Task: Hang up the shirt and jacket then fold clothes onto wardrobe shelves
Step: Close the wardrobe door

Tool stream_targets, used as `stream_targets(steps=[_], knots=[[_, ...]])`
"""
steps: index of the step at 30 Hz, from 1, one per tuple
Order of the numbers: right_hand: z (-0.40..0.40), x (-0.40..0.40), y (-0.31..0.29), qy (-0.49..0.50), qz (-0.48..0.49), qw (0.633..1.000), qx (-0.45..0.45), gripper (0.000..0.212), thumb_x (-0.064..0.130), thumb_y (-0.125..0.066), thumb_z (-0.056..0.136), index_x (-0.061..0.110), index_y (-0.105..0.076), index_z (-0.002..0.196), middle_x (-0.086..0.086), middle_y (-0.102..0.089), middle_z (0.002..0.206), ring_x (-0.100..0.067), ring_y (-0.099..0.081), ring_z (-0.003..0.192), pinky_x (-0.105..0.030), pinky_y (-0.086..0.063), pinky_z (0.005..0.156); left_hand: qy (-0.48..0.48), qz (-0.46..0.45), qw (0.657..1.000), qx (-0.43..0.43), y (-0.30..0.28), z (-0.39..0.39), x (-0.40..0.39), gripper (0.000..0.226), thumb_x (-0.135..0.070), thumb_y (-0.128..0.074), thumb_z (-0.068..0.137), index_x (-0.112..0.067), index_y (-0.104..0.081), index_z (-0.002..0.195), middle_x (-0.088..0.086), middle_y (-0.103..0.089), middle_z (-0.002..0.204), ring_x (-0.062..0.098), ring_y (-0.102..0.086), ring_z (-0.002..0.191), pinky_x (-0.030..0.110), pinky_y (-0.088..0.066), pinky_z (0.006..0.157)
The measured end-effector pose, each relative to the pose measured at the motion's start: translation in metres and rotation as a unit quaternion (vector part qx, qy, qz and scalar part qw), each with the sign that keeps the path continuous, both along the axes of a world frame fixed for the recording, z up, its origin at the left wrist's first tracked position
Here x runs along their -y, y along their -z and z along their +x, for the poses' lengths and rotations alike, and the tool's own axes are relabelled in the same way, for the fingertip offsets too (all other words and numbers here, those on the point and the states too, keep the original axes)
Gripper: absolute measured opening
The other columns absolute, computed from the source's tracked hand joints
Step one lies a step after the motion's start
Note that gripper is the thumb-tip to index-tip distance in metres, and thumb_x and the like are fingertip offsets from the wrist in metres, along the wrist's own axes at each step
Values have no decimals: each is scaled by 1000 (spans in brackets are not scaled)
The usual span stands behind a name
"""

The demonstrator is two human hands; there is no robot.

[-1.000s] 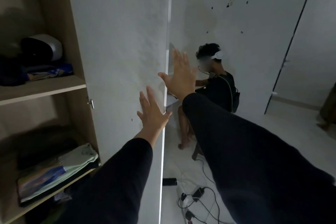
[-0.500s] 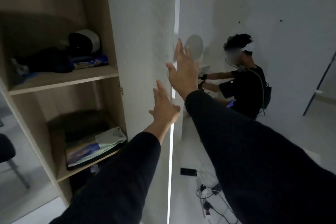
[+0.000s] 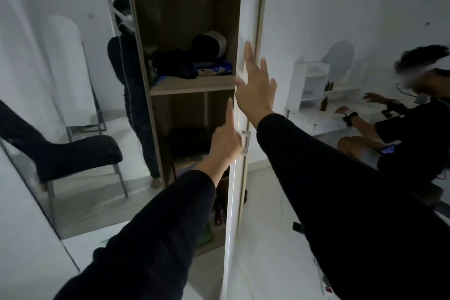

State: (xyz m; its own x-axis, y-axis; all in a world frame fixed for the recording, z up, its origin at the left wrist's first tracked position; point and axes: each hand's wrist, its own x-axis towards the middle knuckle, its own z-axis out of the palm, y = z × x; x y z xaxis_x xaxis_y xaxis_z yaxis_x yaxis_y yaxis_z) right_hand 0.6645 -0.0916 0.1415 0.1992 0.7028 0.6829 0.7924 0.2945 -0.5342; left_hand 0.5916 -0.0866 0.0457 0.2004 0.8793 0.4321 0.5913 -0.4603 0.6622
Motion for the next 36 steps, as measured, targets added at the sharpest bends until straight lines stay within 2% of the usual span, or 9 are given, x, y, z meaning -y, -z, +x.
stream_targets(steps=[6, 9, 11, 13, 16, 23, 26, 31, 36], knots=[[-43, -41, -1, -41, -33, 996, 76, 64, 22, -48, 99, 37, -13, 150, 5, -23, 157, -21, -6, 148, -54, -9, 117, -73, 54, 995, -41, -4, -70, -33, 94, -9, -52, 94, -31, 23, 145, -6, -50, 70, 6, -51, 50, 12, -38, 46], [-61, -75, 1, -44, -14, 992, 117, 60, 34, -48, 97, 35, -18, 149, 7, -21, 158, -21, -7, 148, -52, -7, 117, -100, 81, 989, -74, 1, -98, -53, 100, -8, -53, 92, -38, 29, 141, 2, -59, 81, 10, -57, 56, 17, -46, 52], [-70, -99, 4, -34, -3, 987, 157, 63, 39, -48, 96, 34, -16, 150, 6, -19, 159, -22, -5, 148, -53, -8, 116, -117, 94, 984, -95, 0, -114, -70, 100, -8, -55, 91, -37, 25, 143, 7, -58, 121, 16, -66, 79, 32, -57, 71], [-79, -123, 7, -20, -5, 982, 187, 68, 45, -48, 95, 33, -11, 151, 4, -14, 160, -23, -2, 148, -54, -9, 116, -155, 108, 971, -147, -2, -130, -91, 101, -10, -58, 89, -31, 22, 146, 1, -16, 157, 24, -42, 132, 55, -40, 103], [-93, -157, 6, -7, 3, 976, 219, 76, 52, -48, 92, 32, -5, 152, 0, -7, 161, -24, 1, 148, -55, -9, 115, -230, 123, 931, -255, -7, -151, -123, 108, -18, -64, 87, -19, 26, 145, 0, 19, 158, 22, 9, 147, 62, -15, 113], [-115, -228, 2, -24, 50, 959, 278, 80, 48, -54, 90, 33, -5, 152, -4, 4, 161, -24, 5, 148, -59, -2, 113, -349, 133, 853, -365, -17, -172, -190, 114, -22, -68, 83, -11, 28, 144, 8, 39, 149, 28, 40, 132, 58, 3, 112], [-117, -255, 2, -32, 67, 951, 299, 81, 43, -57, 90, 33, -7, 152, -4, 5, 161, -25, 7, 148, -62, 2, 112, -385, 138, 826, -389, -18, -174, -216, 112, -26, -68, 82, -8, 22, 146, 11, 37, 150, 32, 40, 132, 61, -2, 112], [-122, -293, 4, -34, 71, 945, 317, 82, 43, -56, 90, 34, -3, 152, -4, 9, 161, -25, 11, 147, -63, 8, 109, -403, 121, 838, -348, -16, -172, -256, 117, -14, -73, 77, -6, 22, 146, 9, 32, 153, 32, 29, 140, 65, -4, 112], [-124, -319, 13, -43, 90, 943, 318, 81, 44, -55, 90, 34, -3, 151, -4, 8, 161, -26, 9, 148, -65, 10, 107, -436, 93, 816, -367, -11, -172, -277, 123, -27, -76, 77, -4, 26, 144, 12, 31, 152, 32, 27, 140, 63, 3, 109]])
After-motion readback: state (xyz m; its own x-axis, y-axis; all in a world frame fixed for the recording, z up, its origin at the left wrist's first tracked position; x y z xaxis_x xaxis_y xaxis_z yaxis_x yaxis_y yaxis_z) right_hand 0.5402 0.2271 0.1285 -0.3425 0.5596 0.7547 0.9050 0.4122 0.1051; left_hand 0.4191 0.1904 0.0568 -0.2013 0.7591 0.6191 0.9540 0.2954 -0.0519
